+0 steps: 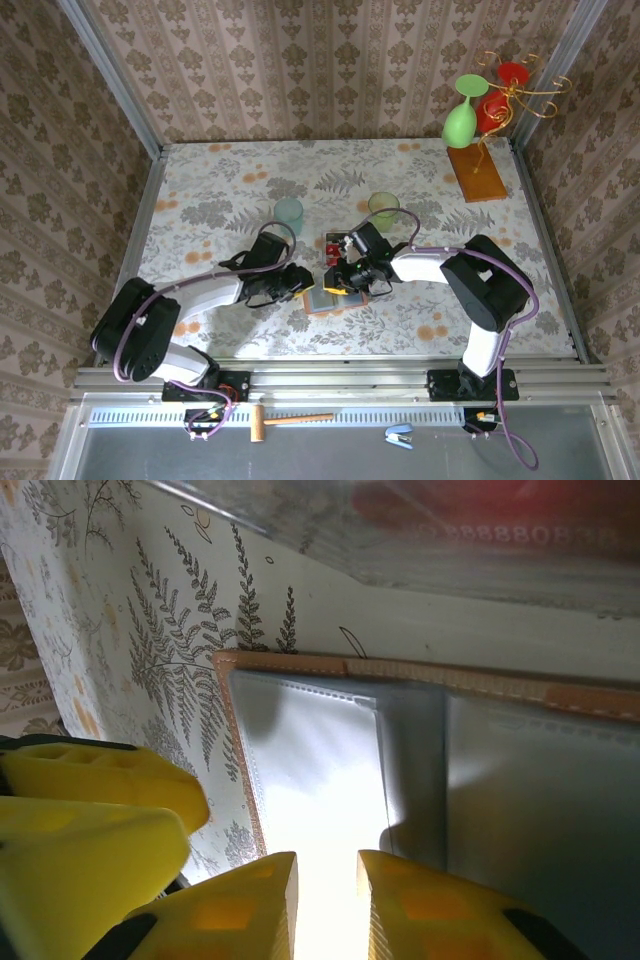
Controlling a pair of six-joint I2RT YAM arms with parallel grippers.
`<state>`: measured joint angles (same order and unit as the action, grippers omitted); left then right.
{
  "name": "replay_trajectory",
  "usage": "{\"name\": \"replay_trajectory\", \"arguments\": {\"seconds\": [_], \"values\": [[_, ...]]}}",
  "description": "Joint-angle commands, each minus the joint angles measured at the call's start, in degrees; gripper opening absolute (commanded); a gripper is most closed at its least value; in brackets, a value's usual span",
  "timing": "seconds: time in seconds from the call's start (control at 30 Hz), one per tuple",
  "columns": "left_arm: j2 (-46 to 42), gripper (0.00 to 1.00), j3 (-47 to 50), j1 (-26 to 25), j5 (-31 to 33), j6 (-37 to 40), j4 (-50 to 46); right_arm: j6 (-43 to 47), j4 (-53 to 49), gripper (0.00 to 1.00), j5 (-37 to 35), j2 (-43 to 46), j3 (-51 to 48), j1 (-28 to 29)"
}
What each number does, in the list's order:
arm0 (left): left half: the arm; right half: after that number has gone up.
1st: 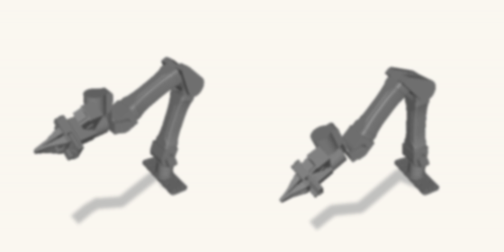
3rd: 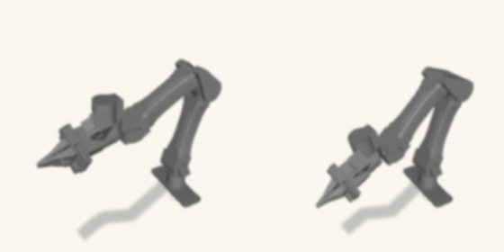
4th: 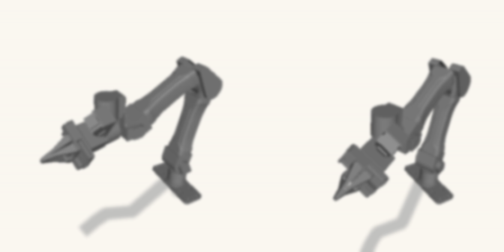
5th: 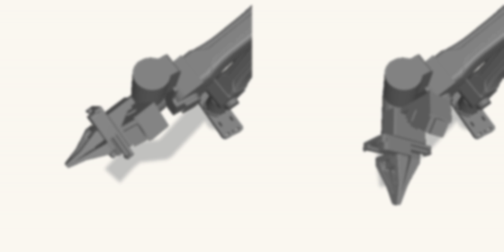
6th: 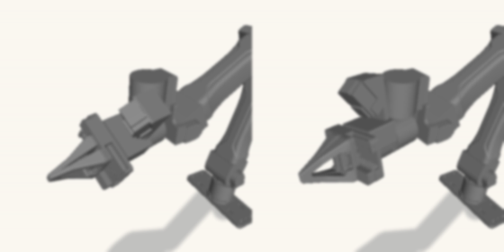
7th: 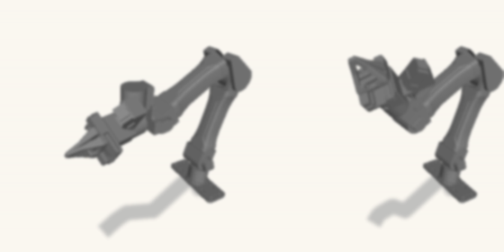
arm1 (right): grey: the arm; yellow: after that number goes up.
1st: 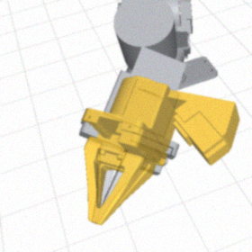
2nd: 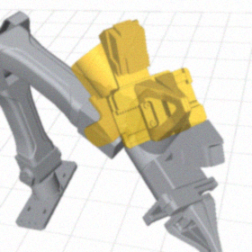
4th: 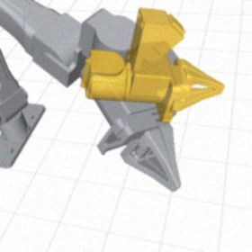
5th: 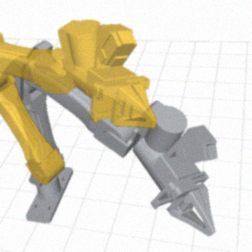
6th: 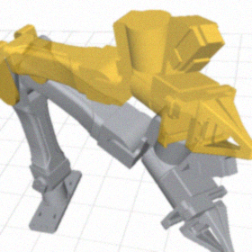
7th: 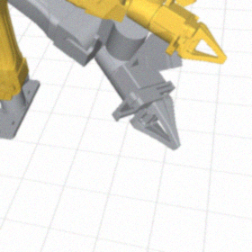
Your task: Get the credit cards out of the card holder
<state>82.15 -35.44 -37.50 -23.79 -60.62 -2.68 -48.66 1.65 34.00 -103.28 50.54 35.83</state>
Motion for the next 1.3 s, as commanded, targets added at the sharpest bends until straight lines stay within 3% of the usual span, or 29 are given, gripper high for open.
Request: {"name": "replay_trajectory", "arguments": {"seconds": [0.0,0.3,0.67,1.27], "values": [[1.2,0.30,-1.4,-0.3,-0.7,-0.9,1.6,-2.3,-2.0,0.22,1.2,-1.6,-1.8,-0.8],[3.7,0.45,-0.2,-0.2,0.0,-1.1,1.7,1.5,-11.0,0.22,-3.8,0.0,0.8,-0.9],[4.4,0.47,0.5,0.1,0.0,-1.2,2.2,3.4,-14.6,0.22,-6.9,0.6,1.5,-0.8],[2.6,0.46,-4.2,-1.4,-2.9,-0.8,1.7,3.2,-13.9,0.21,-6.1,-0.1,1.4,-0.8]]}}
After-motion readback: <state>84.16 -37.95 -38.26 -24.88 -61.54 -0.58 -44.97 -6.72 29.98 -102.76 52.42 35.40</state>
